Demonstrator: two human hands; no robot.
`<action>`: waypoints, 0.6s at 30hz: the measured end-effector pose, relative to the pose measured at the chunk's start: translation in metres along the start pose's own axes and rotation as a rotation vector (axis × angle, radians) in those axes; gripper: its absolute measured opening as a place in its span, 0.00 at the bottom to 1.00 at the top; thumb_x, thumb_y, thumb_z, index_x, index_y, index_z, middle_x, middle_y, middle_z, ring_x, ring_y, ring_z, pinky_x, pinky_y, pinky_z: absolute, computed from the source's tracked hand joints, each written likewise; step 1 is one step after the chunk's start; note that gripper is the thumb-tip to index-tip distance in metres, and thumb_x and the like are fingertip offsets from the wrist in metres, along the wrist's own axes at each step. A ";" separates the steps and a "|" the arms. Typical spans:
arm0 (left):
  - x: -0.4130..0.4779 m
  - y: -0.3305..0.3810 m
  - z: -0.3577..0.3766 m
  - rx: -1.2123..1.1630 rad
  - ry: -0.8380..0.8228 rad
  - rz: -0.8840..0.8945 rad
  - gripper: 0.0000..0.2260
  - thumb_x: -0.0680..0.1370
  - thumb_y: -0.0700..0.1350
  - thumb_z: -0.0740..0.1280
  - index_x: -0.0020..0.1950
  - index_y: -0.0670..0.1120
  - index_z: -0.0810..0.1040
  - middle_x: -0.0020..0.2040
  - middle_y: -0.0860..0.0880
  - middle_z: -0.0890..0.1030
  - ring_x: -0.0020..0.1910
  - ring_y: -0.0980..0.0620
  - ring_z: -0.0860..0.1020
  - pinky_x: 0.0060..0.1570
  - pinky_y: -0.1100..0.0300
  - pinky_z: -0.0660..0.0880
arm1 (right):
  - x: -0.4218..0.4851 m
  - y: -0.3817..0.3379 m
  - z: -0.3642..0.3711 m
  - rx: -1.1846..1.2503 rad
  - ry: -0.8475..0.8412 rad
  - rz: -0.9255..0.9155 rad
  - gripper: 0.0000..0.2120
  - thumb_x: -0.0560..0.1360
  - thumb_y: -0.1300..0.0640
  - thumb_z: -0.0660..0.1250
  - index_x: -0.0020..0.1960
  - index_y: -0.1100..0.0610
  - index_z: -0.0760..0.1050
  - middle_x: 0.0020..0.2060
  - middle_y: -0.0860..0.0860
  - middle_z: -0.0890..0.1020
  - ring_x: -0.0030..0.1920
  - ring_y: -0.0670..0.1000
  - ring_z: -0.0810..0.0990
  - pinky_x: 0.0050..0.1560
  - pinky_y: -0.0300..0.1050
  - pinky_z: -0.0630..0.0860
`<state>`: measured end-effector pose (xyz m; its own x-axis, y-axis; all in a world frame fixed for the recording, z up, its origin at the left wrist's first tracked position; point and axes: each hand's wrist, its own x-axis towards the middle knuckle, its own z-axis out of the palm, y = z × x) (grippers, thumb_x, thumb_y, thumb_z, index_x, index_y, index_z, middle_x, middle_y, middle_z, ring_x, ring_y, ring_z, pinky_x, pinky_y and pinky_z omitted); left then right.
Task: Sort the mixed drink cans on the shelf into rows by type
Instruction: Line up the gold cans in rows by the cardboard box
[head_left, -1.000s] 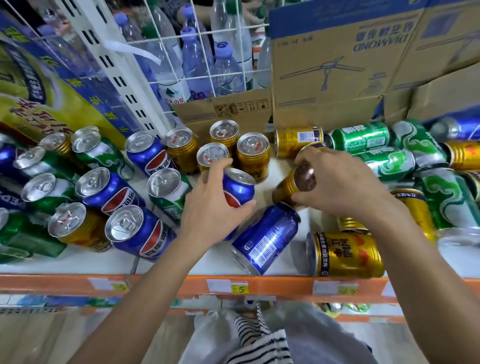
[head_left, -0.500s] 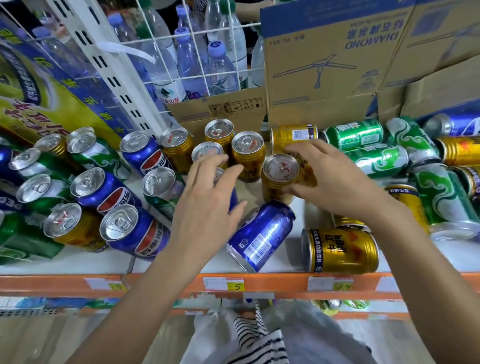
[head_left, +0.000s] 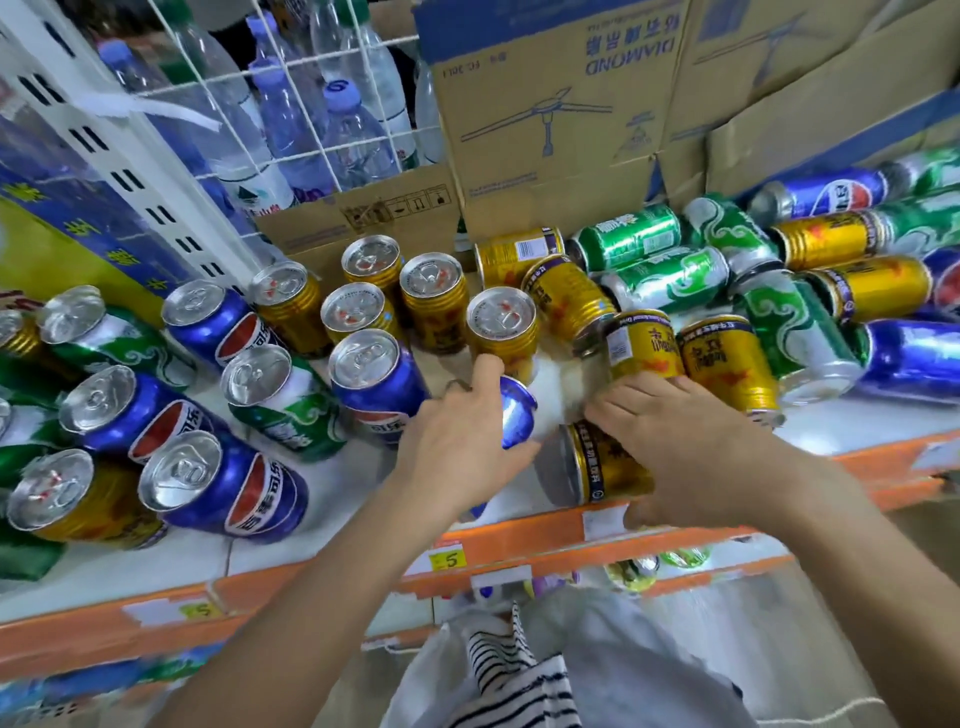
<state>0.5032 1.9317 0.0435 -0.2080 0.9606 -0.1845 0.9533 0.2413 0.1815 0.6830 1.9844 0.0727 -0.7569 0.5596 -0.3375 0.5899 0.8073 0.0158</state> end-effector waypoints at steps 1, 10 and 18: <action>-0.001 -0.001 0.002 -0.013 0.005 0.000 0.29 0.73 0.63 0.65 0.65 0.52 0.56 0.61 0.44 0.75 0.55 0.37 0.76 0.47 0.51 0.70 | 0.000 -0.004 0.005 -0.034 0.019 0.011 0.42 0.70 0.41 0.68 0.75 0.50 0.51 0.71 0.46 0.61 0.71 0.50 0.58 0.69 0.44 0.57; -0.024 -0.023 0.005 -0.357 0.120 0.056 0.40 0.69 0.59 0.71 0.75 0.55 0.53 0.70 0.49 0.69 0.66 0.45 0.69 0.60 0.52 0.66 | 0.002 -0.017 0.000 -0.055 0.063 0.077 0.37 0.71 0.43 0.66 0.74 0.50 0.54 0.66 0.50 0.67 0.66 0.54 0.66 0.66 0.49 0.63; -0.052 -0.046 0.002 -0.517 0.357 0.177 0.36 0.65 0.52 0.77 0.70 0.51 0.67 0.65 0.52 0.72 0.62 0.56 0.67 0.56 0.69 0.61 | 0.019 -0.039 -0.029 -0.063 0.009 0.136 0.42 0.69 0.44 0.69 0.76 0.51 0.50 0.67 0.53 0.65 0.66 0.58 0.68 0.58 0.56 0.71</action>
<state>0.4701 1.8701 0.0429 -0.2025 0.9572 0.2068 0.7704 0.0254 0.6371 0.6370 1.9689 0.0928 -0.6741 0.6657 -0.3202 0.6681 0.7343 0.1201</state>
